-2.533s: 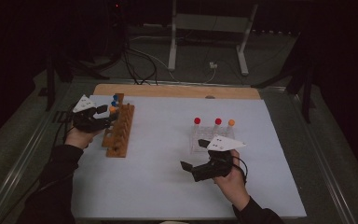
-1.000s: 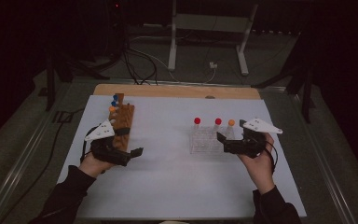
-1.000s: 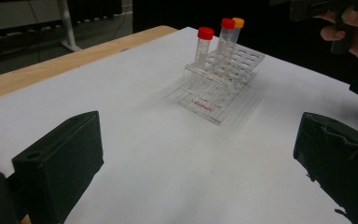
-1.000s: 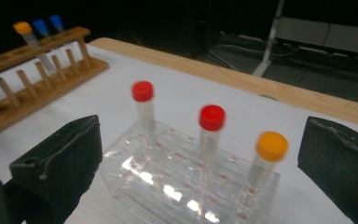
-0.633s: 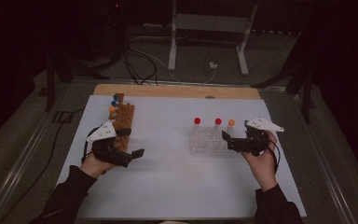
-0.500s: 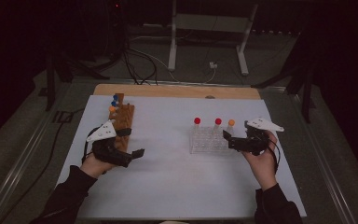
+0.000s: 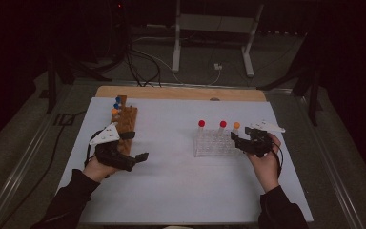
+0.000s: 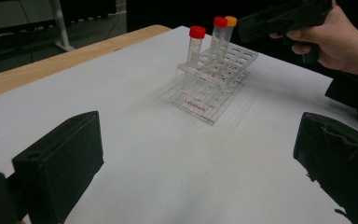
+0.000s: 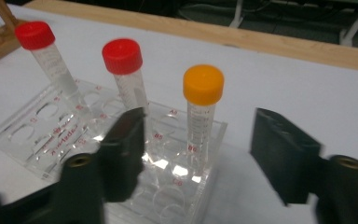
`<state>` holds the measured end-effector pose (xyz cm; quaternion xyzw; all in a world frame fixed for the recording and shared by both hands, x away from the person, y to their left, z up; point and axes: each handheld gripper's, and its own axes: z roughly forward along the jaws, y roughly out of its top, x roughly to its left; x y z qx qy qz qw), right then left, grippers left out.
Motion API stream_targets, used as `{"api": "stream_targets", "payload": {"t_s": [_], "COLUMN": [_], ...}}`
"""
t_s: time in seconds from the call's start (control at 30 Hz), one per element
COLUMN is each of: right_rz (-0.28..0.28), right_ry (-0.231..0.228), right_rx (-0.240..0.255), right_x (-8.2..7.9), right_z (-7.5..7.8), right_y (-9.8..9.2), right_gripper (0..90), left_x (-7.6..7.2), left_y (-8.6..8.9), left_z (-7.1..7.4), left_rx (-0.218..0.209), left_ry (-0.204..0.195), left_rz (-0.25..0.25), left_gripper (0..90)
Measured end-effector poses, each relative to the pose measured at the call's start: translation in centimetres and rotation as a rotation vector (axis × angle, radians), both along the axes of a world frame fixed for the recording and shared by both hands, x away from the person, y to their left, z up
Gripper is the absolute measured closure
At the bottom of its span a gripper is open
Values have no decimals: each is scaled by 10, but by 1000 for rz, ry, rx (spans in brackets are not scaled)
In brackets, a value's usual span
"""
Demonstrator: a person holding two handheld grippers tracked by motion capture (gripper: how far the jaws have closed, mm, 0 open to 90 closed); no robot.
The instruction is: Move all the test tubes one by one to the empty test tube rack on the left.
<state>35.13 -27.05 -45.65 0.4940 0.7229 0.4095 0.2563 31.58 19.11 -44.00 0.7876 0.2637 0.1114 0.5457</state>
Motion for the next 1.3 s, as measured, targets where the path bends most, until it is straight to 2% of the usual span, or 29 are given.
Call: {"api": "stream_targets", "payload": {"t_s": [0.27,0.63,1.0,1.17,1.3], "right_rz": [13,20,9,9,16], "right_ry": [35,55,50,33,4], "right_rx": [-4,-21,-24,-18,-39], "right_x": [7,16,20,18,13], "right_z": [-4,-8,-9,-5,2], "right_y": [1,5,5,4,5], "right_gripper": [581,702,740,745,745], "left_x": [0,0,1,1,1], "left_y": [0,0,1,1,1], "left_z": [-1,-1,-1,-1,-1], "left_rx": [1,3,0,4,4], "left_ry": [4,3,4,6,5], "left_rz": [-3,-2,-2,1,2], "left_gripper": [23,23,23,23,23]}}
